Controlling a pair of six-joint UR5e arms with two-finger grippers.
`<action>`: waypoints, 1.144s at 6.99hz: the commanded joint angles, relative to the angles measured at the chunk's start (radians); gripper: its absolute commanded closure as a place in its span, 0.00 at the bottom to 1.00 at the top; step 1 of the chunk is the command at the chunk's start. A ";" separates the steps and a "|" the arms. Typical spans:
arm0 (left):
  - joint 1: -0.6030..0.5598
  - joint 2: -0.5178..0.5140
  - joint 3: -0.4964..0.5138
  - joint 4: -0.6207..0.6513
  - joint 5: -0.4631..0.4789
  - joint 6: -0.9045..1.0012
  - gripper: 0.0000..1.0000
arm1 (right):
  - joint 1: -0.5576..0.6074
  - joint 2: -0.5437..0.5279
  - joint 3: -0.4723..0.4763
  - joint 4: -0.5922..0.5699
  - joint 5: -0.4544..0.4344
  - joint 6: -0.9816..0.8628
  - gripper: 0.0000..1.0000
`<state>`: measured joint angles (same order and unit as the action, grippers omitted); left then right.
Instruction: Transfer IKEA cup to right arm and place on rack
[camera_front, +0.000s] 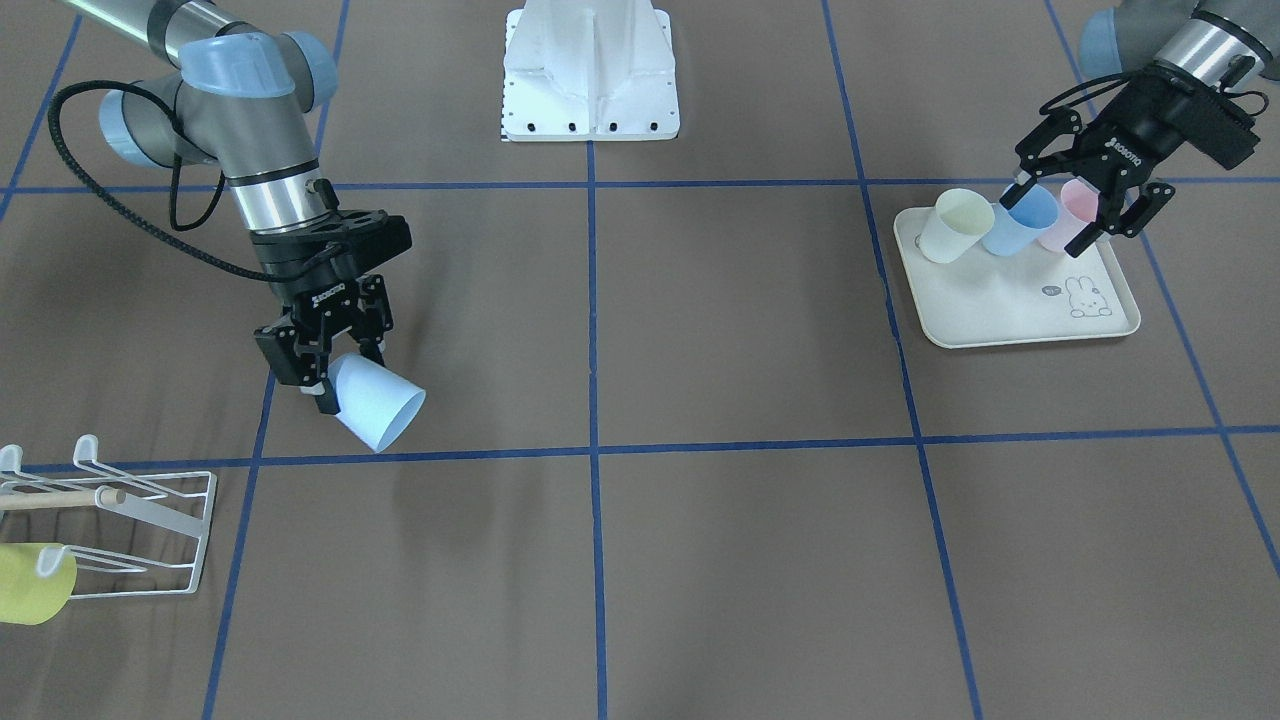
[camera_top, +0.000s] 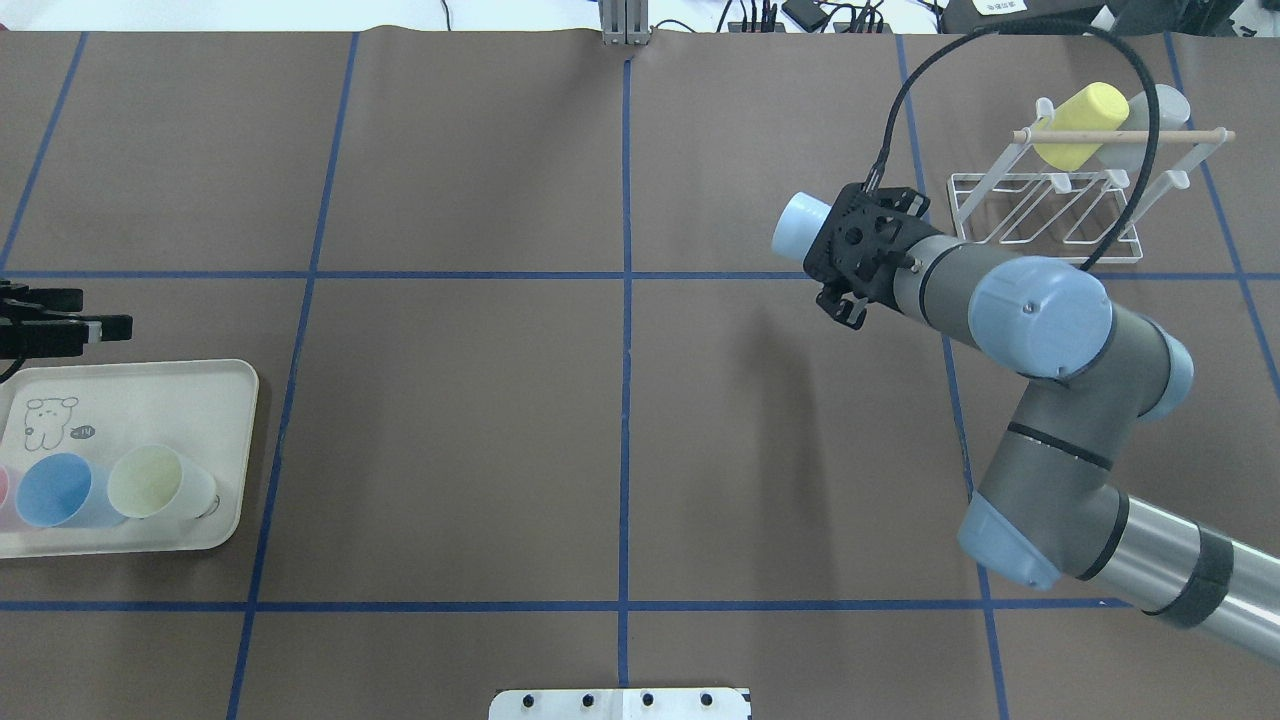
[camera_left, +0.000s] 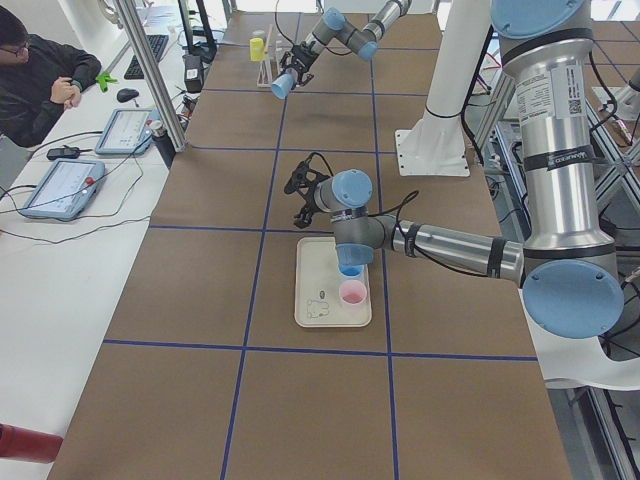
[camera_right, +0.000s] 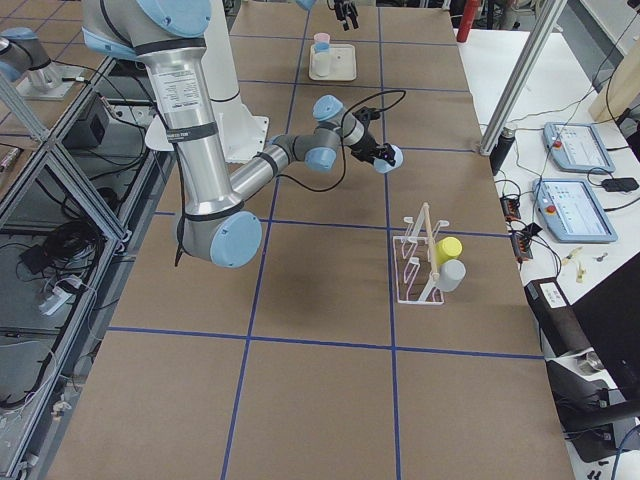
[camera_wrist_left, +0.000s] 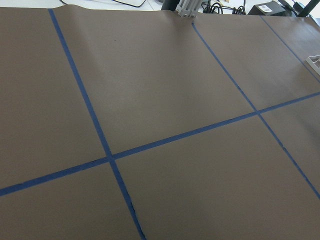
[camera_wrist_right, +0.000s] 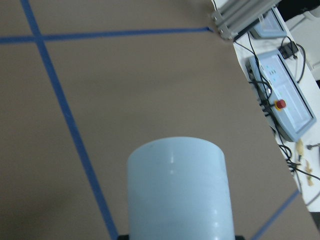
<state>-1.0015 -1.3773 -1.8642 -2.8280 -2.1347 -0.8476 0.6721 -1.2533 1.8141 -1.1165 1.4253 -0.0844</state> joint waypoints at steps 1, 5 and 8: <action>-0.003 0.000 0.011 -0.004 0.001 0.009 0.00 | 0.137 0.025 0.025 -0.222 -0.006 -0.228 1.00; -0.002 -0.008 0.016 -0.010 0.002 -0.005 0.00 | 0.355 0.067 0.015 -0.382 -0.009 -0.769 1.00; -0.002 -0.003 0.016 -0.011 0.002 -0.005 0.00 | 0.359 0.156 -0.061 -0.444 -0.009 -1.128 1.00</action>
<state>-1.0032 -1.3823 -1.8484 -2.8388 -2.1322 -0.8528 1.0289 -1.1227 1.7840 -1.5500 1.4159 -1.0671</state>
